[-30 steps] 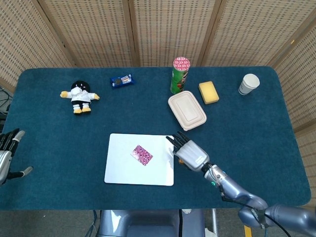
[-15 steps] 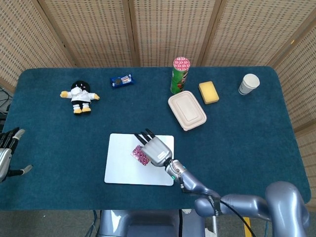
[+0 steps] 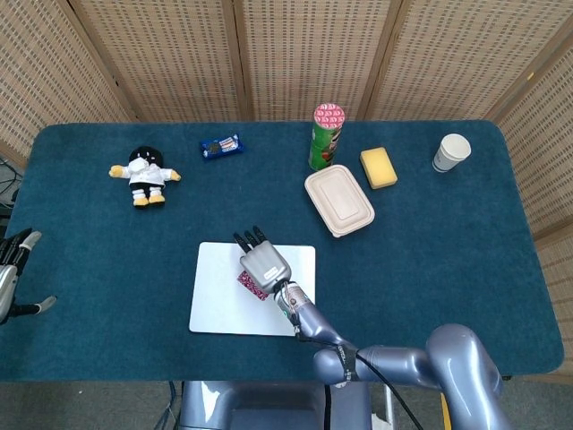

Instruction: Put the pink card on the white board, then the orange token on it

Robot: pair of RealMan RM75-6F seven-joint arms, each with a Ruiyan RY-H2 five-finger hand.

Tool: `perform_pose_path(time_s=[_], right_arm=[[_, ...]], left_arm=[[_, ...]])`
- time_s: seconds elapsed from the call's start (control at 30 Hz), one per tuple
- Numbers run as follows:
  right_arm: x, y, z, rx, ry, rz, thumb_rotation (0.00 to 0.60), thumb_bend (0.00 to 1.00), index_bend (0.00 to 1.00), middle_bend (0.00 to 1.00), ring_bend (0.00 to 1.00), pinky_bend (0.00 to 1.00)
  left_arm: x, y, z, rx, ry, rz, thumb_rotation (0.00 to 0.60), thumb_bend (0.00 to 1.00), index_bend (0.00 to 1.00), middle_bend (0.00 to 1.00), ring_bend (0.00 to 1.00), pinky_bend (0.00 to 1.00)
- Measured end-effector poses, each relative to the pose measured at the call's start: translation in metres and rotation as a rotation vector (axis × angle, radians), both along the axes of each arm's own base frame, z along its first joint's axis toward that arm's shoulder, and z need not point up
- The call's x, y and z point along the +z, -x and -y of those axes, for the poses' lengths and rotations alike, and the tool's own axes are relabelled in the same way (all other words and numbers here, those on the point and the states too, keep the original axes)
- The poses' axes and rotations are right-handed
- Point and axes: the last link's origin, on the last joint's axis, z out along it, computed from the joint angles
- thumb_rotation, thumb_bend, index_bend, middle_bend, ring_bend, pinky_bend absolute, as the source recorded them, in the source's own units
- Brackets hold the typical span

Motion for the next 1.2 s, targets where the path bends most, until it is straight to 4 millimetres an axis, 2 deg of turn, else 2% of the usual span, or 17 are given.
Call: perform_pose_path(time_s=[0.17,0.4,0.73,0.93,1.07,1.2], right_arm=[[-0.001,0.0,0.001,-0.015,-0.007,0.011,0.6,0.32,0.45,0.0,0.0,0.0],[0.001,-0.001,0.002,-0.008,-0.009,0.017,0.6,0.18,0.36,0.0,0.0,0.0],[0.011,-0.001,0.003,-0.009,0.008,0.03,0.6,0.18,0.34,0.0,0.0,0.0],[0.039,-0.003,0.005,0.009,0.037,0.068,0.6,0.18,0.34,0.0,0.0,0.0],[0.072,0.007,0.009,0.026,0.07,0.095,0.6,0.18,0.34,0.0,0.0,0.0],[0.11,0.025,0.012,0.065,0.119,0.117,0.6,0.15,0.26,0.0,0.0,0.0]], left_arm=[[0.0,0.0,-0.001,0.0,0.003,0.0,0.6,0.0,0.0,0.0,0.0,0.0],[-0.001,0.0,-0.002,0.003,0.004,-0.002,0.6,0.0,0.0,0.0,0.0,0.0],[-0.001,0.0,-0.003,0.005,0.005,-0.001,0.6,0.0,0.0,0.0,0.0,0.0],[-0.002,-0.001,-0.003,0.0,0.006,-0.002,0.6,0.0,0.0,0.0,0.0,0.0],[-0.002,-0.002,-0.002,-0.007,0.005,-0.001,0.6,0.0,0.0,0.0,0.0,0.0],[-0.003,-0.003,-0.001,-0.016,0.006,-0.001,0.6,0.0,0.0,0.0,0.0,0.0]])
